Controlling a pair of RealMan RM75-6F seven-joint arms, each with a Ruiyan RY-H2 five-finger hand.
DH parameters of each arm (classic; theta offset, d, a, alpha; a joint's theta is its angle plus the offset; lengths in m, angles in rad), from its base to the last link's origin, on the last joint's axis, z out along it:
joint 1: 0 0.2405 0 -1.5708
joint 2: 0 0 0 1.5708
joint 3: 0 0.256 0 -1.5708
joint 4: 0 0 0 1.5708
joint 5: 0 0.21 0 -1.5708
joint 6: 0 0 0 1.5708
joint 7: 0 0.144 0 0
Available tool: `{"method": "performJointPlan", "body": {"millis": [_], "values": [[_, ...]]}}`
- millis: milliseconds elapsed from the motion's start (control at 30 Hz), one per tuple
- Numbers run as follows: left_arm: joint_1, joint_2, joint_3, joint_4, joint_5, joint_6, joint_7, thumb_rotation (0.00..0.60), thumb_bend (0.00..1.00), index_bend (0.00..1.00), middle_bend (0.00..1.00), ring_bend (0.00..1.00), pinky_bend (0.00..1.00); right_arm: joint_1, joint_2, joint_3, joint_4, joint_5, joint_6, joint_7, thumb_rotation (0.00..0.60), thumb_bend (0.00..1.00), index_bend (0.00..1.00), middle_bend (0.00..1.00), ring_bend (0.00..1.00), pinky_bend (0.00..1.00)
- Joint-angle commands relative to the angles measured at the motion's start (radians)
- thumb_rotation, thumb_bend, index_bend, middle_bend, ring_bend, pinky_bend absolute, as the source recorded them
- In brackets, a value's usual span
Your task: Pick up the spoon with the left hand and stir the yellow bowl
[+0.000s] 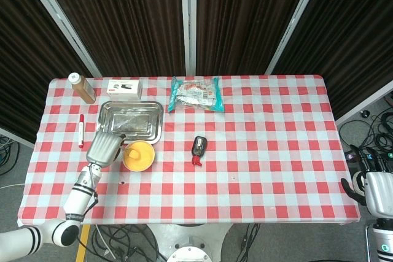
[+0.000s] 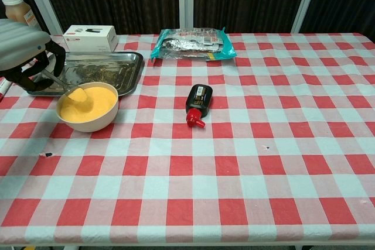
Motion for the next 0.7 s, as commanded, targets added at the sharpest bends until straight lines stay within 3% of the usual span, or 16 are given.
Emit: {"method": "performJointPlan", "body": {"millis": [33,433,700], "values": [[-0.014,-0.027,0.027,0.065,0.08,0.075,0.157,0.6,0.4,0.68,0.94,0.92,0.96,-0.001,0.001,-0.001,-0.001,-0.001,0.001,-0.002,0.6,0.22,0.11,0.38,0.12,0.23],[-0.046,-0.114,0.107,0.181,0.278,0.152,0.478,0.6,0.4,0.68,0.94,0.92,0.96,-0.009,0.007,-0.003,-0.01,-0.005,0.012,-0.004,0.6,0.22,0.11,0.38,0.12,0.23],[-0.043,-0.098,0.091,0.123,0.236,0.11,0.604,0.6,0.4,0.68,0.94,0.93,0.97,-0.008,0.005,-0.004,-0.005,-0.006,0.01,0.003,0.6,0.22,0.11,0.38,0.12,0.23]]}}
